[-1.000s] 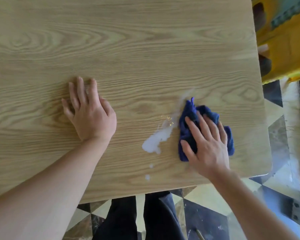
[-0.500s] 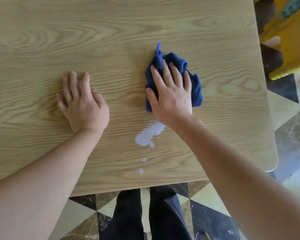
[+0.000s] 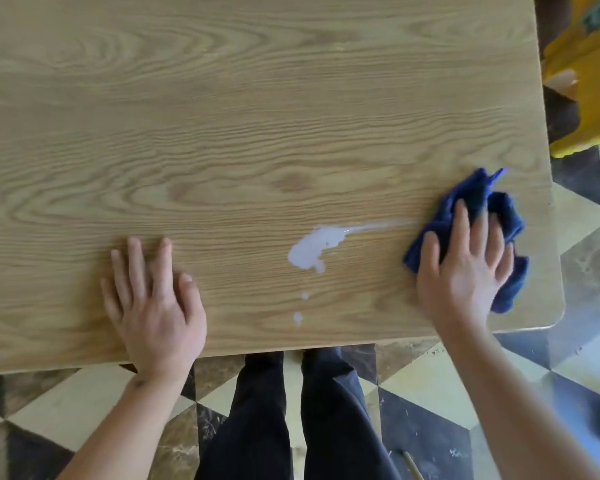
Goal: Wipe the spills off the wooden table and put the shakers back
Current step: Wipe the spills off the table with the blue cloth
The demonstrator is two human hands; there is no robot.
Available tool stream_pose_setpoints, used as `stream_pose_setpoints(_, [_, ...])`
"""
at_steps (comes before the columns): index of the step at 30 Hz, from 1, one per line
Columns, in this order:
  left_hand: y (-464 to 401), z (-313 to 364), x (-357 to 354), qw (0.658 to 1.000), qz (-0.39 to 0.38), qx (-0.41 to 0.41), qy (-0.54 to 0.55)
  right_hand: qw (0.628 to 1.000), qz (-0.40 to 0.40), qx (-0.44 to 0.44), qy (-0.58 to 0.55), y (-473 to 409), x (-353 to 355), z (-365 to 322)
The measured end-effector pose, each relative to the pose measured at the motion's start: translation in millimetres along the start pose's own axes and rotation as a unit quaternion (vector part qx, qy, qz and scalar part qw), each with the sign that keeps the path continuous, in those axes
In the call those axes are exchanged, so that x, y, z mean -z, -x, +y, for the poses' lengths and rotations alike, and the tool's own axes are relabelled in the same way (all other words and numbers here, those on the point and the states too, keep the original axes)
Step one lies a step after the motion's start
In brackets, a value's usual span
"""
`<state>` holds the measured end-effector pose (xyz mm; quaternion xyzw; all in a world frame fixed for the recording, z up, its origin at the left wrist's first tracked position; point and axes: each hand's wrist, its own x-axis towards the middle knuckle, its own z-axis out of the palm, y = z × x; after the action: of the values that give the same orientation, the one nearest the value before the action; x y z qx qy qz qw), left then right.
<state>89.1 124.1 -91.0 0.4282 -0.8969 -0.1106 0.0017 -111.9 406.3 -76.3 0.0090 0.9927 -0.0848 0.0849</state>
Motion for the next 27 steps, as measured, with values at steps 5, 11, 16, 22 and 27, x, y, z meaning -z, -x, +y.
stream_pose_setpoints(5, [0.4, -2.5, -2.6, 1.000, 0.014, -0.019, -0.016, 0.978, -0.072, 0.193, 0.036, 92.8, -23.3, -71.1])
stream_pose_setpoints(11, [-0.5, -3.7, -3.8, 0.999, 0.036, -0.016, -0.014, 0.883, -0.100, 0.457, 0.044, 67.9, -33.9, -100.6])
stream_pose_setpoints(16, [-0.5, -1.3, -1.6, 1.000, 0.024, -0.005, -0.010, 0.896, -0.052, 0.435, 0.070, -13.6, -24.0, -97.9])
stream_pose_setpoints(22, [-0.6, -2.2, -1.6, 1.000, 0.021, -0.013, -0.005, 0.979, -0.027, 0.188, 0.069, -85.3, 12.1, -18.8])
stream_pose_setpoints(27, [-0.3, -3.9, -1.1, 1.000, 0.017, -0.015, -0.002, 0.993, -0.040, 0.098, 0.046, 8.0, -5.4, -42.2])
